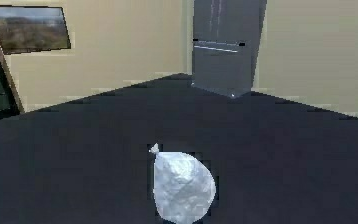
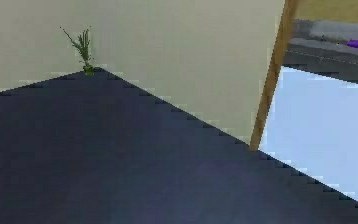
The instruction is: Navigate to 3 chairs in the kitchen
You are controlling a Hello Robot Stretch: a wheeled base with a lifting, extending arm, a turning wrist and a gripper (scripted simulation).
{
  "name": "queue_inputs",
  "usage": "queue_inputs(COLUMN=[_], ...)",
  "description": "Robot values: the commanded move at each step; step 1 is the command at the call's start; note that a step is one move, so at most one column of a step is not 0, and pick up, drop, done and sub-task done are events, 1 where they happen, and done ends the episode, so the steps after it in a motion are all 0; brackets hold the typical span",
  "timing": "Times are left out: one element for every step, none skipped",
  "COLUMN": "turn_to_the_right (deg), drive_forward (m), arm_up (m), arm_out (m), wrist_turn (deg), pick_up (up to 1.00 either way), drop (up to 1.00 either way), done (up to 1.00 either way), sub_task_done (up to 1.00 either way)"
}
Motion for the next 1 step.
queue_inputs(turn_to_the_right=[-45.0], drive_forward=[0.0], arm_up=[0.0], arm_out=[0.0], wrist_turn=[0.0], pick_up=[0.0], drop=[0.0], done=[0.0], sub_task_done=[0.0])
